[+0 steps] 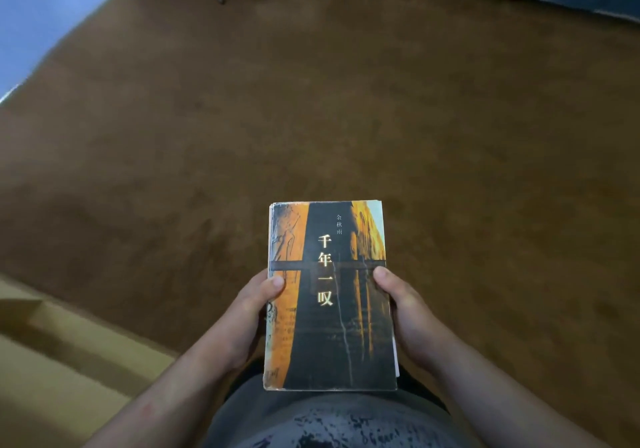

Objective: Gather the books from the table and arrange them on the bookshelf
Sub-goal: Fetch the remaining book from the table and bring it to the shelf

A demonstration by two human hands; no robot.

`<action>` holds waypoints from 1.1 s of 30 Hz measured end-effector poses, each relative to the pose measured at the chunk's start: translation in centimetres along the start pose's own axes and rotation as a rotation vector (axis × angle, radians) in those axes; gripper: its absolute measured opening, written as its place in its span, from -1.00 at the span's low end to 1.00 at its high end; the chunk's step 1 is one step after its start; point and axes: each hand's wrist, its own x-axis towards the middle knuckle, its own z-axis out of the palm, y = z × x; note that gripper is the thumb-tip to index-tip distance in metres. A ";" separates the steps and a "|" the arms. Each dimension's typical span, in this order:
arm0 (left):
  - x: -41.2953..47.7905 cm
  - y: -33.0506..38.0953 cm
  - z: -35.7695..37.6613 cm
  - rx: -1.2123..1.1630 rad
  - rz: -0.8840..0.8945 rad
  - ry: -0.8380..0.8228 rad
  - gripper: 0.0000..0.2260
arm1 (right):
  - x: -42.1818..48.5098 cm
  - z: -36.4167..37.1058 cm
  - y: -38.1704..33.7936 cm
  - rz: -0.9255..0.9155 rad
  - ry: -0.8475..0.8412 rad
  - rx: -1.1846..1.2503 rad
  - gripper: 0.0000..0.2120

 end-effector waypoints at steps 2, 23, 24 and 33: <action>0.9 0.9 -0.4 -0.047 0.022 0.054 -0.25 | 2.3 0.4 -2.5 0.017 -0.070 -0.064 -0.59; 3.2 8.0 -19.7 -0.571 0.173 0.640 -0.36 | 25.3 26.9 -15.3 0.132 -0.768 -0.545 -0.59; 3.1 8.6 -20.6 -0.581 0.188 0.652 -0.37 | 26.0 28.3 -15.6 0.136 -0.782 -0.554 -0.59; 3.5 13.2 -24.9 -0.670 0.288 0.841 -0.48 | 32.0 37.8 -18.9 0.217 -0.976 -0.652 -0.60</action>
